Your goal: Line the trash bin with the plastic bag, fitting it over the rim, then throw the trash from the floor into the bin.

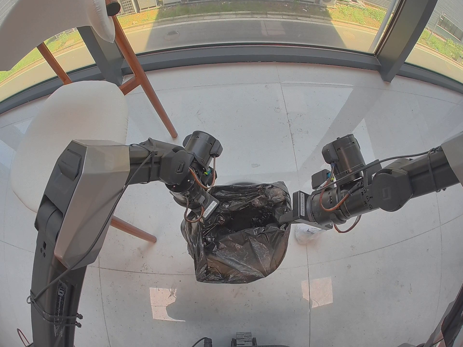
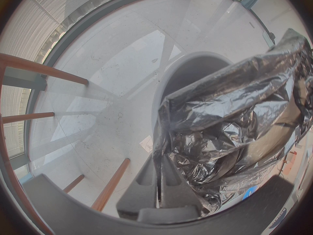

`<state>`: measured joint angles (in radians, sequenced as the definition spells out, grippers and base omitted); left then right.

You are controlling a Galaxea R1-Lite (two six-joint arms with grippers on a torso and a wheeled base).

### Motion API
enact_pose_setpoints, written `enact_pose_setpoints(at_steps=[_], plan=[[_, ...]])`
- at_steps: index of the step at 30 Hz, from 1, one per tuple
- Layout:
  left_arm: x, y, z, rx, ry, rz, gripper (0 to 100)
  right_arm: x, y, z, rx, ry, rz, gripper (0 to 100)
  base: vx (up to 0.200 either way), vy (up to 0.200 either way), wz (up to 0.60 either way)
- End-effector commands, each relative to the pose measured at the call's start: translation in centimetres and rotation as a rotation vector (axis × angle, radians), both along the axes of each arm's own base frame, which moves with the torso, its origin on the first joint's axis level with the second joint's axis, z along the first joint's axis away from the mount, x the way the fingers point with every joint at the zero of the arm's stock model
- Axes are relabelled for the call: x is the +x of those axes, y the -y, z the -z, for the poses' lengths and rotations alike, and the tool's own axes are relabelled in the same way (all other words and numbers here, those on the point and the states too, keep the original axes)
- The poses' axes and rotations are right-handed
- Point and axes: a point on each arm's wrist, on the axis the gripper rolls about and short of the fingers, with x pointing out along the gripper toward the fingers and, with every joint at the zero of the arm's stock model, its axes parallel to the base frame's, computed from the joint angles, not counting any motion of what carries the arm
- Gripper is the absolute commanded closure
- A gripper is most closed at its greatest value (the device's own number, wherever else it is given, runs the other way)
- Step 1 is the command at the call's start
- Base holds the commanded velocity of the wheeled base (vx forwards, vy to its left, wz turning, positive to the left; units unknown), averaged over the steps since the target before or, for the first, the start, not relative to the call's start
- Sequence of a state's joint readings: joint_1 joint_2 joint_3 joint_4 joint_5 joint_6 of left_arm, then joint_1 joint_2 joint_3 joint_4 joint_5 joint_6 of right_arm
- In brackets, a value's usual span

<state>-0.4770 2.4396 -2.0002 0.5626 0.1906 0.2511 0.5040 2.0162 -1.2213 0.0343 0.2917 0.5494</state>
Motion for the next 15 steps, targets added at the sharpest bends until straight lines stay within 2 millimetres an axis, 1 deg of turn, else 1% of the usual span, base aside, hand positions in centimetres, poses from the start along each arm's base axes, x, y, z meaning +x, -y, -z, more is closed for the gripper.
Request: enact_pose_setpoints(at_steps=[1,4,5,8,9,10,13,14,15], plan=[[0.1,0.0,0.2,0.002,0.001,-0.001,100,-0.6,-0.1,0.4,-0.017,-0.018,-0.012,100,0.0,0.0,0.0],[0.3,0.5,1.7,0.015,-0.023,0.0,100,-0.4,0.3,1.7,-0.053,-0.038,-0.012,100,0.0,0.0,0.0],[0.3,0.5,2.0,0.017,-0.027,0.0,100,-0.2,0.5,2.3,-0.069,-0.044,-0.02,100,0.0,0.0,0.0],[0.2,0.8,2.1,0.012,-0.024,0.008,100,0.4,1.6,3.7,-0.115,-0.047,-0.022,100,0.0,0.0,0.0],[0.2,0.9,2.1,0.011,-0.024,0.008,100,0.4,1.6,3.8,-0.119,-0.047,-0.022,100,0.0,0.0,0.0],[0.1,1.3,2.1,0.004,-0.012,0.014,100,0.8,2.5,4.8,-0.172,-0.037,-0.022,100,0.0,0.0,0.0],[0.8,1.7,2.9,-0.018,0.025,0.015,100,1.7,3.8,5.9,-0.241,0.012,-0.026,100,0.0,0.0,0.0],[0.9,1.7,3.0,-0.021,0.032,0.017,100,1.8,3.9,6.0,-0.243,0.017,-0.026,100,0.0,0.0,0.0],[1.4,2.0,3.0,-0.042,0.08,0.022,100,2.2,4.2,6.1,-0.238,0.05,-0.016,100,0.0,0.0,0.0]])
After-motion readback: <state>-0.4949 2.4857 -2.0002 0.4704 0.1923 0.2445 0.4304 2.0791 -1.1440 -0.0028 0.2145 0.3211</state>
